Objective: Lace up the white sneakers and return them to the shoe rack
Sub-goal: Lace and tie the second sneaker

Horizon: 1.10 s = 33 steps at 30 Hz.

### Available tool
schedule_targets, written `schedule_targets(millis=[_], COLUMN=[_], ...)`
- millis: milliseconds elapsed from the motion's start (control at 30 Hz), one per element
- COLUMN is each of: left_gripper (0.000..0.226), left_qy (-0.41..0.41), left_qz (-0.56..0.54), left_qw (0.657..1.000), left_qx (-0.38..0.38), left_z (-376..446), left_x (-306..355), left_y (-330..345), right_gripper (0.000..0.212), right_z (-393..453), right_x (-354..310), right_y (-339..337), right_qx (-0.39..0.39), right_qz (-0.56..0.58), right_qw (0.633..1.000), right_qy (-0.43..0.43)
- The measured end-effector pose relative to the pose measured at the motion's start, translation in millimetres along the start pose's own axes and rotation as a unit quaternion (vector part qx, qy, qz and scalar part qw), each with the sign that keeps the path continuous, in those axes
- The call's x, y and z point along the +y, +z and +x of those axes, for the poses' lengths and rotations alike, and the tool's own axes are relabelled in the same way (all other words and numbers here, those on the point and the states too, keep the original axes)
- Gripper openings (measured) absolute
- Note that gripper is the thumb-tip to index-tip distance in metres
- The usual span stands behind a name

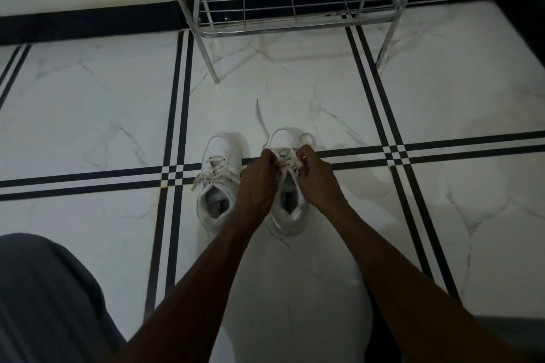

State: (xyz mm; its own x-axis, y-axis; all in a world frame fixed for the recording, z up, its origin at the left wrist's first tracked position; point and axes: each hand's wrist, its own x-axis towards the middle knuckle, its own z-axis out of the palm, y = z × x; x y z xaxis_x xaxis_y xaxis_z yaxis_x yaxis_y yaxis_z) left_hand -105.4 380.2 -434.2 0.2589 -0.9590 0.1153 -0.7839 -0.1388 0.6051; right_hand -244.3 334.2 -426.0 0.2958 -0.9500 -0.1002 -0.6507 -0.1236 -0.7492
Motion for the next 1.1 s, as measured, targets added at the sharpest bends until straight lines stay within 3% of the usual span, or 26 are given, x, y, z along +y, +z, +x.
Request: schedule_targets(millis=[267,367,433,600,700,800,900,1033,1100], left_gripper=[0.011,0.003,0.012,0.037,0.038,0.035,0.034,0.034,0.038], left_qy=[-0.014,-0.058,-0.098,-0.166,-0.170,-0.145,-0.066,-0.024,-0.035], left_qz=[0.001,-0.046,-0.084,-0.240,-0.361,-0.412,-0.371,-0.303,-0.317], left_qw=[1.000,0.997,0.991,0.954,0.913,0.896,0.925,0.951,0.944], left_qx=[0.002,-0.008,-0.021,-0.071,-0.087,-0.076,-0.053,-0.062,-0.083], left_z=[5.4,4.0,4.4,9.3,14.0,24.9,38.7,47.7,45.9], left_x=[-5.6,-9.0,-10.7,-12.0,-8.2,0.7,8.6,11.9,6.9], left_y=[3.3,1.5,-1.5,-12.8,-26.3,-46.6,-60.7,-62.4,-58.6], right_gripper=[0.008,0.007,0.010,0.011,0.017,0.017,0.019,0.021,0.024], right_z=[-0.2,3.1,7.1,17.9,18.7,21.7,24.2,29.4,32.9], right_x=[3.5,1.3,-2.0,-10.8,-11.1,-14.0,-24.9,-45.7,-51.8], right_y=[4.4,3.2,2.8,1.0,-5.2,-12.0,-18.8,-29.7,-36.0], right_qx=[0.010,-0.012,-0.029,-0.011,-0.005,-0.018,-0.058,-0.204,-0.217], right_qz=[0.055,0.067,0.095,0.326,0.381,0.306,0.218,0.119,0.065], right_qw=[0.997,0.995,0.989,0.920,0.900,0.941,0.973,0.972,0.973], right_qy=[0.050,0.077,0.110,0.218,0.211,0.144,0.052,-0.010,-0.041])
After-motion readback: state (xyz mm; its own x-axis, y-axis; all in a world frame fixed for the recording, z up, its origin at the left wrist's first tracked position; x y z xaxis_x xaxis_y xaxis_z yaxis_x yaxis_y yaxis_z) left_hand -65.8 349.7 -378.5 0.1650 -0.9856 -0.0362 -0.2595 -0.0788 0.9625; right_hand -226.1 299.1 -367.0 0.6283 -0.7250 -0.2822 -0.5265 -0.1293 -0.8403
